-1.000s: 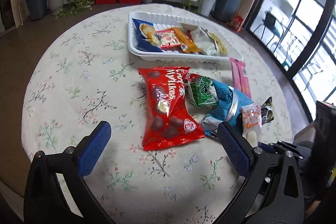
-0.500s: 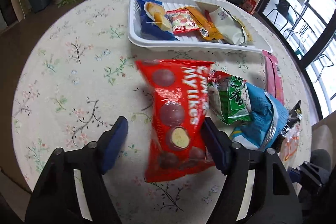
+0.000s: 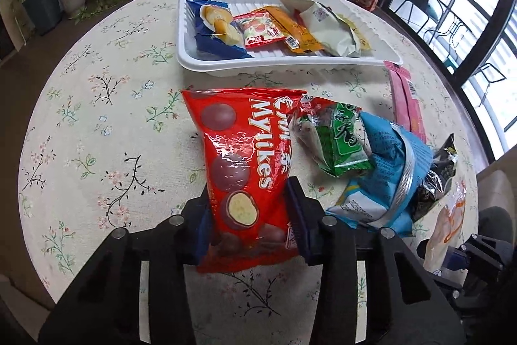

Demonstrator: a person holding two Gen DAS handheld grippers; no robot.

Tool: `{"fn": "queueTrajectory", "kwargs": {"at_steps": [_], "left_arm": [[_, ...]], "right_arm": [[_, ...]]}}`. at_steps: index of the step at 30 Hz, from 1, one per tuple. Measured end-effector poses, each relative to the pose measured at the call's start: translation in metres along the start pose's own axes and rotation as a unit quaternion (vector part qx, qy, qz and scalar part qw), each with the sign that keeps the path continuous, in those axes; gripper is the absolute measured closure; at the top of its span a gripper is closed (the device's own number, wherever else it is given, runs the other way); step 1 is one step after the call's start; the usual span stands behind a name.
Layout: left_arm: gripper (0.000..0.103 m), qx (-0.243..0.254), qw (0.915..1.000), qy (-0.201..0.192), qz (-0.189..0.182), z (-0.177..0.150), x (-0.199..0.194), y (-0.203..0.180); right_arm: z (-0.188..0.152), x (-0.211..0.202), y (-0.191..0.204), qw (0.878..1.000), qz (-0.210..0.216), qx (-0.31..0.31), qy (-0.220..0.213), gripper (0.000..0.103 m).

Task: Organize snacks
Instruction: 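Grasp the red Mylikes bag with left tool while right tool grasps clear bread packet, then carry both packets over the white tray and lower them inside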

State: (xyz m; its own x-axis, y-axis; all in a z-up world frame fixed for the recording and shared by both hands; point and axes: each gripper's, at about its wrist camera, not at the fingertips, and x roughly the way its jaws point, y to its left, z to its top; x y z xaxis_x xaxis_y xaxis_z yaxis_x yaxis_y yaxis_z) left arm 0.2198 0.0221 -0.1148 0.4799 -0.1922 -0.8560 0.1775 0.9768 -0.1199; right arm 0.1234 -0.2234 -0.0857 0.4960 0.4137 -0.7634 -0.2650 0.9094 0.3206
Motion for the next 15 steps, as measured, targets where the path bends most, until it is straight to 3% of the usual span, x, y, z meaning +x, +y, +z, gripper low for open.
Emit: {"fn": "queueTrajectory", "kwargs": {"at_steps": [15], "left_arm": [[0.071, -0.029, 0.9962, -0.019, -0.079, -0.056, -0.051, 0.001]], "right_arm": [[-0.001, -0.021, -0.008, 0.999, 0.038, 0.028, 0.0, 0.075]]}}
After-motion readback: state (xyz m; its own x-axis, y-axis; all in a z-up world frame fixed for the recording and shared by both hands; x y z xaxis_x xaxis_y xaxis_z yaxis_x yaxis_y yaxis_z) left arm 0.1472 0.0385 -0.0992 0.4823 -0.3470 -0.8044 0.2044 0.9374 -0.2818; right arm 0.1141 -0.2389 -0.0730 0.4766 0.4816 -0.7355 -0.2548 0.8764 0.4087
